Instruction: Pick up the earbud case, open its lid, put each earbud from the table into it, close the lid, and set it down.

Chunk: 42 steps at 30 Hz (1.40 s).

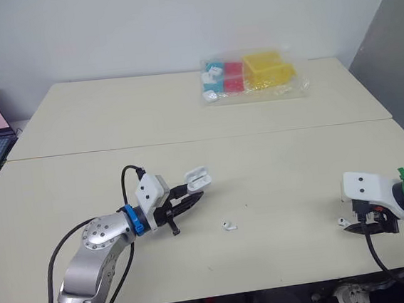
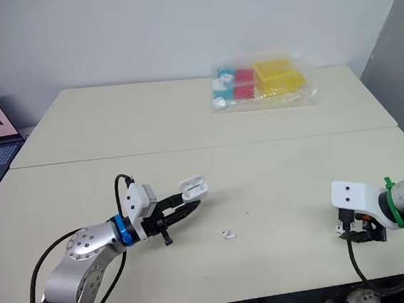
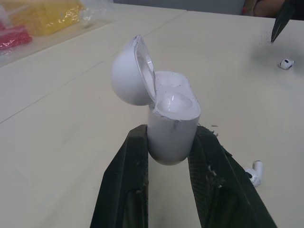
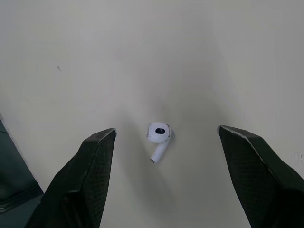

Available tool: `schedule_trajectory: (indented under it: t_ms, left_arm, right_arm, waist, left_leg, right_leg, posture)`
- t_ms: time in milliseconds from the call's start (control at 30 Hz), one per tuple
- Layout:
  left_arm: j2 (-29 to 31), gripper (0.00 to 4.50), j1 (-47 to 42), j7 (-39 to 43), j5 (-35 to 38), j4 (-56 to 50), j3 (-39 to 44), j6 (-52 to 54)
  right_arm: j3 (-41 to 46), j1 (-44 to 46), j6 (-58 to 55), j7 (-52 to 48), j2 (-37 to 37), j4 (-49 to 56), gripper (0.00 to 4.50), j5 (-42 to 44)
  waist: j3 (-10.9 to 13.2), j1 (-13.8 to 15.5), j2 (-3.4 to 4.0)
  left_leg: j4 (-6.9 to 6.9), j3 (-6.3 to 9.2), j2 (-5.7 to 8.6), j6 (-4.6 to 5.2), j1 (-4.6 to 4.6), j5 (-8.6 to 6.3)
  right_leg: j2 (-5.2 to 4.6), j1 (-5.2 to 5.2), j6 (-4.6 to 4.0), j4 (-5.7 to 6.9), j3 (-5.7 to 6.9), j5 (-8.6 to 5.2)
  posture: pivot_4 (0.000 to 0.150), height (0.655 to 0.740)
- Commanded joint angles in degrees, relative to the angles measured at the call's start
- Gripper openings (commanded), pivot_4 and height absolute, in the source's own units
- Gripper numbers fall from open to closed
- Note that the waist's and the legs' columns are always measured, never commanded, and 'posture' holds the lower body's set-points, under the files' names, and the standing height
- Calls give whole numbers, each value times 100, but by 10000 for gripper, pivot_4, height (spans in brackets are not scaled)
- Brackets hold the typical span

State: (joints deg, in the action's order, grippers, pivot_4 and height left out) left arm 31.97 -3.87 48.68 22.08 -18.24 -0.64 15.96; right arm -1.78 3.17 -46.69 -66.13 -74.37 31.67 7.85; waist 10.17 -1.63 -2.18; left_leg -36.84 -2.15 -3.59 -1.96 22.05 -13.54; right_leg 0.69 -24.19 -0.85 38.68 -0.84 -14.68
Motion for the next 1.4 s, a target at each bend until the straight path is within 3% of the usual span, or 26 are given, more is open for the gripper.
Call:
schedule_trajectory:
  t_ms: [33,267,633,767,1000,1267,1400]
  left_arm:
    - [24,7938,15,-38,3,-301,-44,3]
    - [9,7938,40,-93,-1,-358,-108,43]
    - [-16,7938,71,-152,-31,-378,-94,37]
    - [-20,7938,57,-160,-43,-353,-108,17]
    - [-38,7938,-13,-146,-72,-269,-143,-32]
    - [-62,7938,-172,-43,-79,-86,-162,-120]
    - [-26,7938,-336,266,75,-64,-226,-112]
  right_arm:
    - [-588,467,-76,139,63,-274,35644,-312]
    - [-1191,801,-118,41,187,-687,35644,-376]
    - [-1348,867,-299,66,366,-911,35644,-324]
    - [-1390,886,-310,53,371,-896,27563,-358]
    - [-1219,931,-478,-6,346,-729,4006,-193]
    - [-727,1188,-309,-90,348,-385,3988,219]
    - [-6,1810,-209,-18,1130,88,3988,1163]
  waist:
    - [1,-10,-2]
    - [2,0,-2]
    - [1,-1,-5]
    - [1,-1,-6]
    - [1,0,-6]
    - [2,-3,-3]
    - [5,-21,-3]
  left_leg:
    - [0,-1,-1,-1,-1,-1]
    - [1,-1,0,-1,4,-1]
    - [-4,0,1,-2,2,-1]
    - [-4,0,0,-2,2,-1]
    - [-3,1,0,-2,2,-1]
    - [1,1,0,-2,3,-2]
    - [1,1,-2,-2,3,-2]
  right_leg:
    - [1,1,0,-2,0,0]
    - [1,-2,1,-4,1,0]
    - [1,2,-1,-5,0,-1]
    - [1,2,1,-5,0,0]
    - [1,2,0,-5,1,-1]
    - [2,-1,18,-5,2,10]
    - [15,-4,26,-4,1,15]
  posture:
    - [1500,7400]
    - [1500,7400]
    - [1500,7400]
    - [1500,7400]
    - [1500,7400]
    - [1500,7400]
    - [1500,7400]
